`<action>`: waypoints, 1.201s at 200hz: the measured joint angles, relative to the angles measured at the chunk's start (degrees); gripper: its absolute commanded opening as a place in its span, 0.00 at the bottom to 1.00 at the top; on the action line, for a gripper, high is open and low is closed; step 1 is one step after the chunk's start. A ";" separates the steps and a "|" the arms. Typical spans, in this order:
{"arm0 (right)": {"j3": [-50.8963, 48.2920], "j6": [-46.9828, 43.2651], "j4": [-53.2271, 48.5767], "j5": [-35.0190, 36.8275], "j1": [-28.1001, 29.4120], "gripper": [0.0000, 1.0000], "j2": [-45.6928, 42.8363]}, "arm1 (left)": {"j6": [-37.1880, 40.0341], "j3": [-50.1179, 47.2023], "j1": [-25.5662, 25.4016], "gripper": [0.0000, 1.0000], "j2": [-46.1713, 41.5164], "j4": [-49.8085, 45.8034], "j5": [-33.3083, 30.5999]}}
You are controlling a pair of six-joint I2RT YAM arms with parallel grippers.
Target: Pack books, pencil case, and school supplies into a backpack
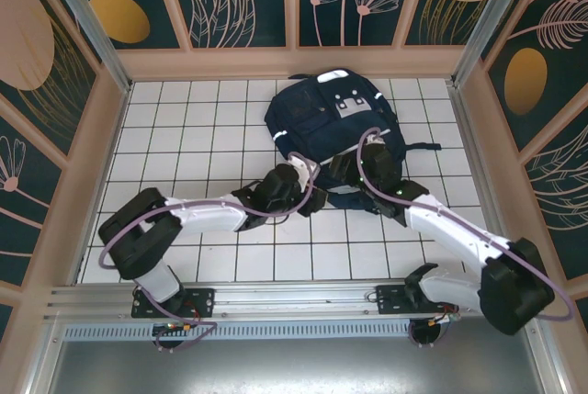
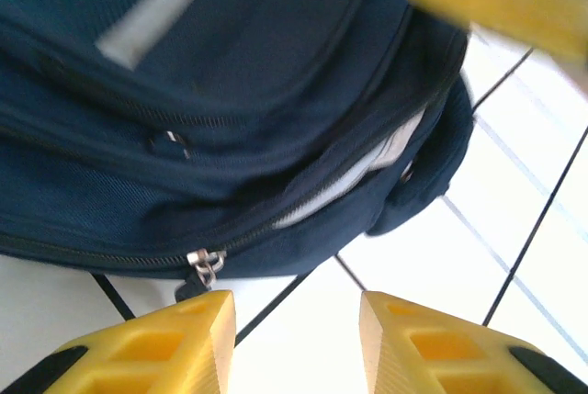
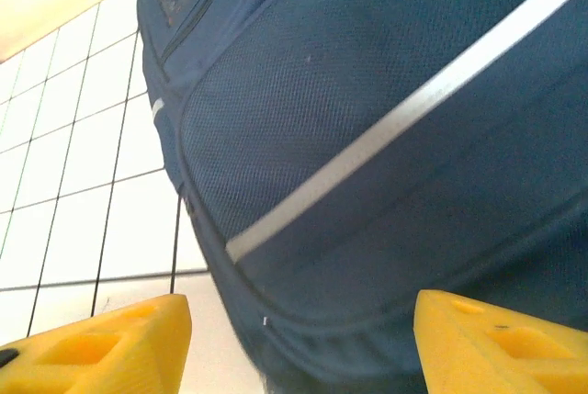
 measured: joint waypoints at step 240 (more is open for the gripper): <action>2.03 10.78 8.24 23.56 23.30 0.24 29.05 | -17.38 -7.08 9.42 0.42 -5.27 -0.83 -11.15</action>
